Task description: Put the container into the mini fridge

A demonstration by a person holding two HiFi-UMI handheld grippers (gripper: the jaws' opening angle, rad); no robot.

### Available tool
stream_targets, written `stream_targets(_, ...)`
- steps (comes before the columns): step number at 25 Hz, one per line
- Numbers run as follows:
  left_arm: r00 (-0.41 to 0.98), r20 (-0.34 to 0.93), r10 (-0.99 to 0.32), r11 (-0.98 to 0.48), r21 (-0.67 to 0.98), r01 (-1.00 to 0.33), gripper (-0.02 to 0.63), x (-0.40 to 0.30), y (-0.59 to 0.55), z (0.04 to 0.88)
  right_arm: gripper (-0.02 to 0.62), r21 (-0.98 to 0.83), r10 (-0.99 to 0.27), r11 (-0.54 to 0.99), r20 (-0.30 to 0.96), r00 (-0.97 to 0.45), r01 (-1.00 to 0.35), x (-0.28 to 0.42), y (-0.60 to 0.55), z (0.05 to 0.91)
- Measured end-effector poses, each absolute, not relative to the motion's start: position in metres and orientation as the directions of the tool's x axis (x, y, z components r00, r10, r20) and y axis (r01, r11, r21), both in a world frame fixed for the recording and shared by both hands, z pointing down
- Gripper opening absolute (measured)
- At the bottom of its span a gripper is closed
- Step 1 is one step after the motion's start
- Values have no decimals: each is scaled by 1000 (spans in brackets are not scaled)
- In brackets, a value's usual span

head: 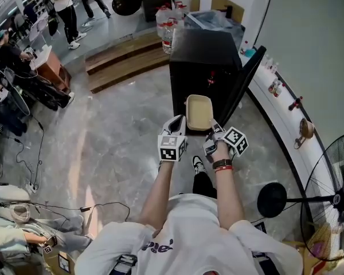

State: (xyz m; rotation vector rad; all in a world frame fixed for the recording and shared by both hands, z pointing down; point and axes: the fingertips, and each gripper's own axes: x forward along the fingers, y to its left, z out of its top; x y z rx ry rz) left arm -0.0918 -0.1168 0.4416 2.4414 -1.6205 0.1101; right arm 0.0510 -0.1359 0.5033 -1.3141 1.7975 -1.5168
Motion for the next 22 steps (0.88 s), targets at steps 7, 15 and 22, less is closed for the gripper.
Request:
stream_targets(7,392,182,-902,-365,165,-916,23,-82,-151,451,61,-919,-856,-74,258,-449,-388,62,-164,517)
stream_targets(15,398,212,-892,-367,172,-914,23,-72,-170,476,61,-914,-835,-115,301,-460,-389,59,-177,549)
stream_targets(22,391,258,-884,-353,181,-918,23,-74,-186,508,61,-906,-823,-161,342,-454,-391,61,-191,584)
